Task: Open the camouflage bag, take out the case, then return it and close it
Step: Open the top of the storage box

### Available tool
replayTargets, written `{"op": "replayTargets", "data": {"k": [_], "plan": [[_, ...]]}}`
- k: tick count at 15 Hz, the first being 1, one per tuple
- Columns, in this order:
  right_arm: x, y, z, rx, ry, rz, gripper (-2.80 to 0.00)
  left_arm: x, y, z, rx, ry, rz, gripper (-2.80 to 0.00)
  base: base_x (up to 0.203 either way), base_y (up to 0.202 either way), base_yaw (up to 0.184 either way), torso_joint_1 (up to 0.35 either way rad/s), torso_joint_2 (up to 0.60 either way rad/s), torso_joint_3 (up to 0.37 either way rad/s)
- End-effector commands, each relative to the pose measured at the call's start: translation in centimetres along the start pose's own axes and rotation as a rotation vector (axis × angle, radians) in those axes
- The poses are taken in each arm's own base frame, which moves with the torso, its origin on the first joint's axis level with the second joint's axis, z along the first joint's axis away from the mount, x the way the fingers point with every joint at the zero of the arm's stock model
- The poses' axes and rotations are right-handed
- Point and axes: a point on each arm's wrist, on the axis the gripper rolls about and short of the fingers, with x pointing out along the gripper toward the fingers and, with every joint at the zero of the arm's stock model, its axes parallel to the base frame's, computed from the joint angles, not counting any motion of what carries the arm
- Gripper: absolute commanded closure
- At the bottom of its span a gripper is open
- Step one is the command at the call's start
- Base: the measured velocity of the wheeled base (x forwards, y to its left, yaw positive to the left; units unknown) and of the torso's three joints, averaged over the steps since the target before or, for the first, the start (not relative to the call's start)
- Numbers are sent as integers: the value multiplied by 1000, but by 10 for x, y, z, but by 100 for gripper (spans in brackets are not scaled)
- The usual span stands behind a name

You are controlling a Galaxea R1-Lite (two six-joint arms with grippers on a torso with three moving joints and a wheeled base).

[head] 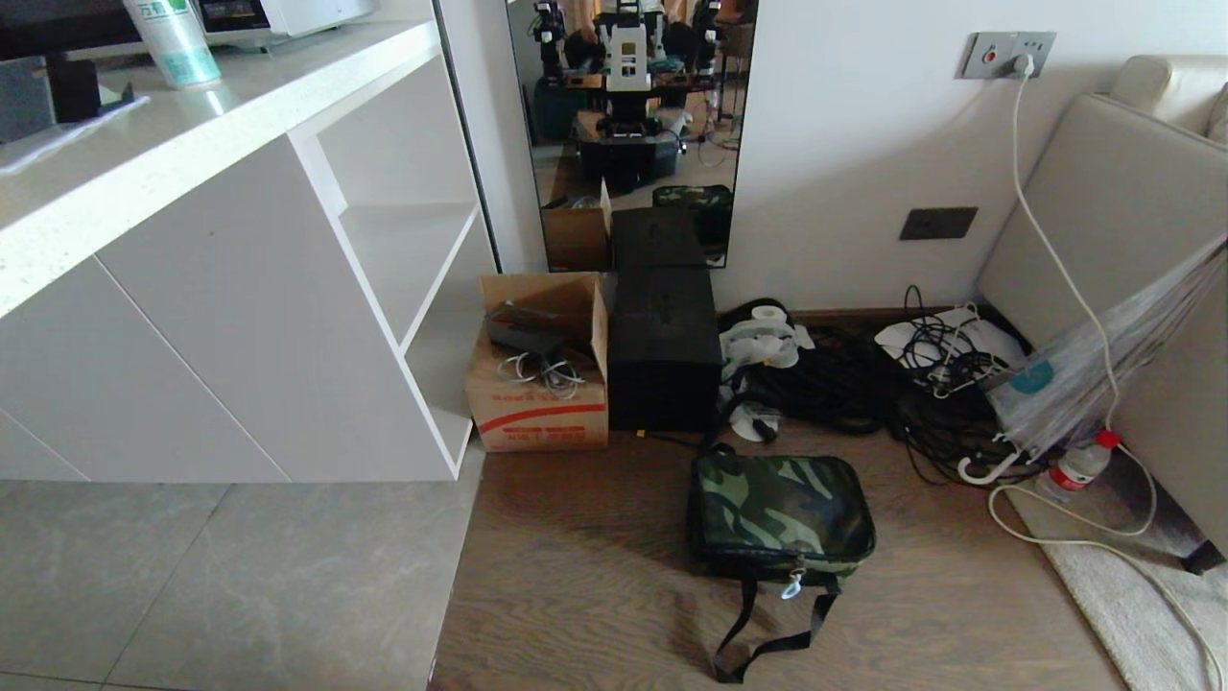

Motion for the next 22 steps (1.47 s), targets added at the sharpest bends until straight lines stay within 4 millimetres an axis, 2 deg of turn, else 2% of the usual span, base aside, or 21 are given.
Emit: {"op": "replayTargets", "data": {"k": [1, 22], "plan": [[0, 0, 0, 0, 1, 1, 0, 1, 0, -3, -1, 8, 0, 0, 0, 0, 0, 2, 2, -203], [0, 0, 0, 0, 1, 1, 0, 1, 0, -2, -2, 9, 2, 0, 0, 0, 0, 3, 3, -197]]}}
